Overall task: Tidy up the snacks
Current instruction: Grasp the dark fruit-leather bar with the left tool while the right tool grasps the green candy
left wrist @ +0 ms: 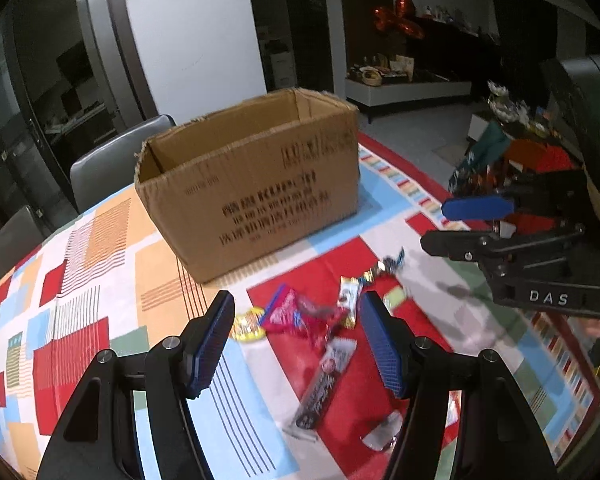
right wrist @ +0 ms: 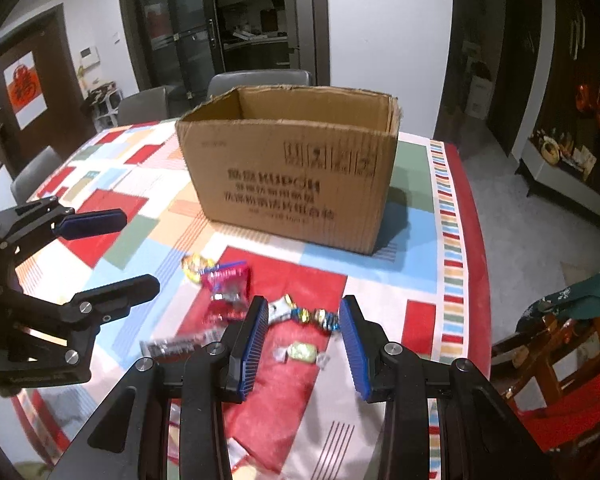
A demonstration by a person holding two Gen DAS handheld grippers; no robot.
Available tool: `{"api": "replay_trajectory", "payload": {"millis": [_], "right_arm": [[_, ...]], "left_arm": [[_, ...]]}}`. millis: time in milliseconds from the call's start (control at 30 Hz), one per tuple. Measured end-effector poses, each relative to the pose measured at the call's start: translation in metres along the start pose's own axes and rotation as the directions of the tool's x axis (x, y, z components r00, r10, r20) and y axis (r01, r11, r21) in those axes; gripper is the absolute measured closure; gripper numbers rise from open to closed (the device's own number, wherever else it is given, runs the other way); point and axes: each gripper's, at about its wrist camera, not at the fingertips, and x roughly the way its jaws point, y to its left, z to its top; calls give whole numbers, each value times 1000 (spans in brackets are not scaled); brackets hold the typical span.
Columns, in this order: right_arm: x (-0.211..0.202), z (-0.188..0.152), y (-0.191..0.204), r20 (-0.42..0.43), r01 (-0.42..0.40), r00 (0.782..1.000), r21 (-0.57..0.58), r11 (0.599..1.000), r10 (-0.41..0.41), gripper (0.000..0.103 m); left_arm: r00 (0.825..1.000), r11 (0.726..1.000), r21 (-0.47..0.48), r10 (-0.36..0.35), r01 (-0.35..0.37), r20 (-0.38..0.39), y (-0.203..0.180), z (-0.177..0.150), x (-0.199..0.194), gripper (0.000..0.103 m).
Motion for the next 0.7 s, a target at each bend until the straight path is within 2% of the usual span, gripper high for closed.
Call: {"api": "replay_trajectory", "payload": {"millis": [233, 700], "right_arm": [[12, -29, 6, -34, -10, 999, -37, 999, 8, 65], [61, -50, 3, -141, -29, 990, -91, 995, 16, 65]], "left_arm": [[998, 999, 24, -31, 32, -56, -13, -28, 14, 39], [981, 995, -48, -93, 86, -168, -10, -56, 64, 43]]}}
